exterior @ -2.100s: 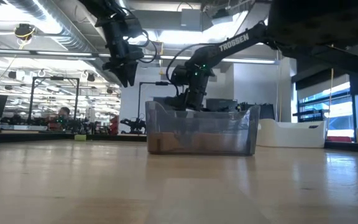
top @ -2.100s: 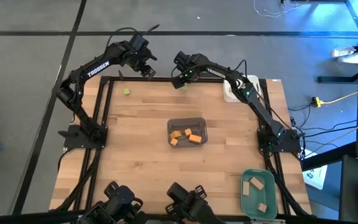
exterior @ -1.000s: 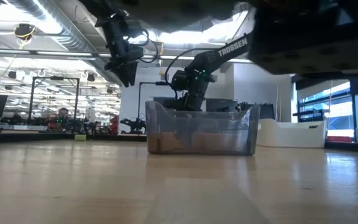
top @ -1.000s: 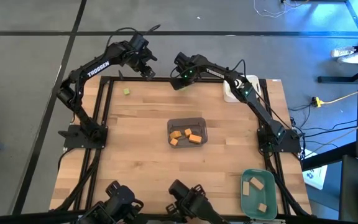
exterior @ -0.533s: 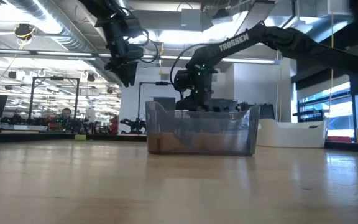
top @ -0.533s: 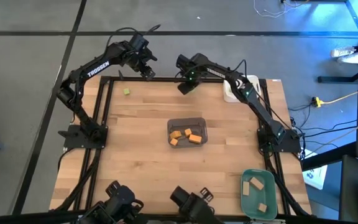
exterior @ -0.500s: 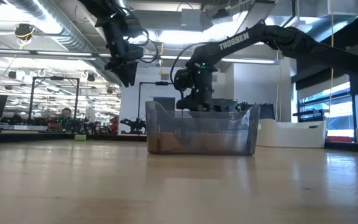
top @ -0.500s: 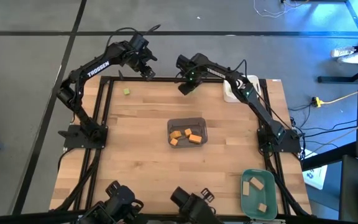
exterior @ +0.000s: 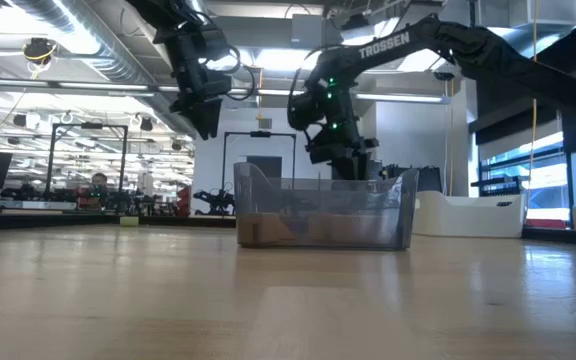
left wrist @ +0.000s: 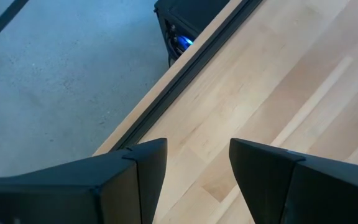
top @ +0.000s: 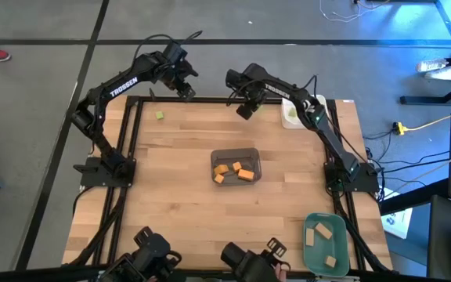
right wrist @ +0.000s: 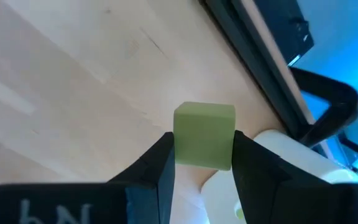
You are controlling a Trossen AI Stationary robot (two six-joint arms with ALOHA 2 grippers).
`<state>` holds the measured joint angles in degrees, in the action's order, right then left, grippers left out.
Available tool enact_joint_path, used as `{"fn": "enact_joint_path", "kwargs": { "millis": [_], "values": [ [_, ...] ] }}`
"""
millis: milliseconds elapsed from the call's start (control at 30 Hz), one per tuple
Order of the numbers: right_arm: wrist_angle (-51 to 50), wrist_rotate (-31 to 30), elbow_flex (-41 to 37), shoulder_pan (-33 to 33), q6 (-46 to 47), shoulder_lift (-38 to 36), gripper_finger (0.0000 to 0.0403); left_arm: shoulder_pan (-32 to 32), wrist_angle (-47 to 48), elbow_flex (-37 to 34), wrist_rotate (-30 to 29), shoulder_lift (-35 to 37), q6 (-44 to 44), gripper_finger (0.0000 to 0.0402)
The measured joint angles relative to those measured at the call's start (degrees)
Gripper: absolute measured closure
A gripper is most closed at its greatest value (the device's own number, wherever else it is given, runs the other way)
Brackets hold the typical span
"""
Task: Sort & place blocks by color
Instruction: Put the green block into the white bin
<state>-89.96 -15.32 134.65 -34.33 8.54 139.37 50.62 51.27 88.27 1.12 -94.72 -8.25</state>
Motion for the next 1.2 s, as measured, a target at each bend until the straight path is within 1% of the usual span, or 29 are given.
{"fn": "enact_joint_path", "kwargs": {
  "millis": [100, 267, 367, 433, 533, 700, 800, 900, 1000, 1133, 1200],
  "values": [
    [-0.05, -0.35, -0.08, -0.06, -0.05, -2.25, 0.0277, 0.00, -0.96, 0.00, 0.02, 0.00, 0.00, 0.0234],
    [-0.06, -0.59, -0.10, -0.12, 0.13, -8.01, 0.0277, 0.01, -1.78, 0.00, 0.02, 0.00, 0.00, 0.0234],
    [-0.05, -0.65, -1.85, -0.52, 0.53, -12.63, 0.0277, 0.01, -1.78, 0.00, 0.02, 0.00, 0.00, 0.0234],
    [0.09, -0.69, -4.75, -1.01, 2.17, -16.50, 0.0277, 0.00, -1.78, 0.00, 0.02, 0.00, 0.00, 0.0234],
    [0.05, -0.91, -12.44, -2.24, 4.61, -23.24, 0.0277, -0.01, -1.78, 0.00, 0.02, 0.00, 0.00, 0.0234],
    [-0.18, -1.51, -29.65, -5.42, 9.66, -34.89, 0.0277, -0.01, -1.80, 0.00, 0.03, 0.00, 0.02, 0.0234],
    [0.54, -1.63, -39.45, -8.22, 12.17, -39.53, 0.0277, 0.00, -1.80, 0.00, 0.05, 0.00, 0.02, 0.0234],
    [3.88, -2.59, -48.34, -11.01, 11.89, -42.23, 0.0277, -0.01, -1.80, 0.00, 0.12, 0.00, 0.02, 0.0234],
    [10.60, -2.89, -55.39, -13.83, 10.47, -42.94, 0.0277, -0.01, -1.80, 0.00, 1.25, 0.00, 0.04, 0.0234],
    [18.63, -2.66, -61.58, -16.83, 7.72, -42.53, 0.0277, -0.01, -1.80, 0.00, 3.93, 0.00, 0.07, 0.0234],
    [20.65, -2.62, -63.35, -18.18, 7.40, -42.06, 0.0277, -0.06, -1.80, 0.00, 4.48, 0.00, 0.07, 0.0234]
  ]
}}
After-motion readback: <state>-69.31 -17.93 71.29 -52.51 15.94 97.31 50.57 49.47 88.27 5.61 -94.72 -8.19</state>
